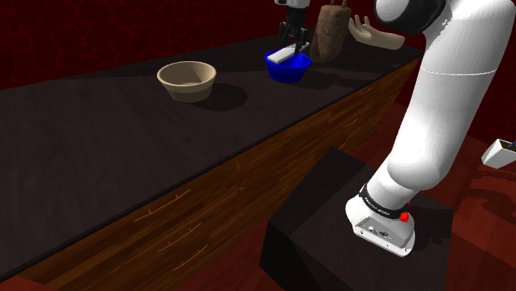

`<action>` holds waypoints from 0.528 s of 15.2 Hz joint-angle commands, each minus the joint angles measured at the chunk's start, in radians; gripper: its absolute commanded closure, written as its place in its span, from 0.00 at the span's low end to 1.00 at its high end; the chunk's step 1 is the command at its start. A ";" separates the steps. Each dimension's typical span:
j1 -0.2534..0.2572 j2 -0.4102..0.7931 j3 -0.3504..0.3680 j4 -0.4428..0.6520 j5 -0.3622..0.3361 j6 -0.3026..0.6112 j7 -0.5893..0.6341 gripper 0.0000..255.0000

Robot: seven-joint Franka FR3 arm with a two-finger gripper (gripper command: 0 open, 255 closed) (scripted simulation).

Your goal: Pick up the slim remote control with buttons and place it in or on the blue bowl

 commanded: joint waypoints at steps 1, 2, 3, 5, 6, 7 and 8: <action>0.004 -0.002 0.002 -0.032 0.000 0.028 0.000 1.00; 0.005 0.000 0.003 -0.053 0.001 0.051 -0.001 1.00; 0.005 0.000 0.003 -0.053 0.001 0.051 -0.001 1.00; 0.005 0.000 0.003 -0.053 0.002 0.051 -0.001 1.00; 0.005 0.000 0.003 -0.053 0.002 0.051 -0.001 1.00; 0.005 0.000 0.003 -0.053 0.002 0.051 -0.001 1.00; 0.005 0.000 0.003 -0.053 0.002 0.051 -0.001 1.00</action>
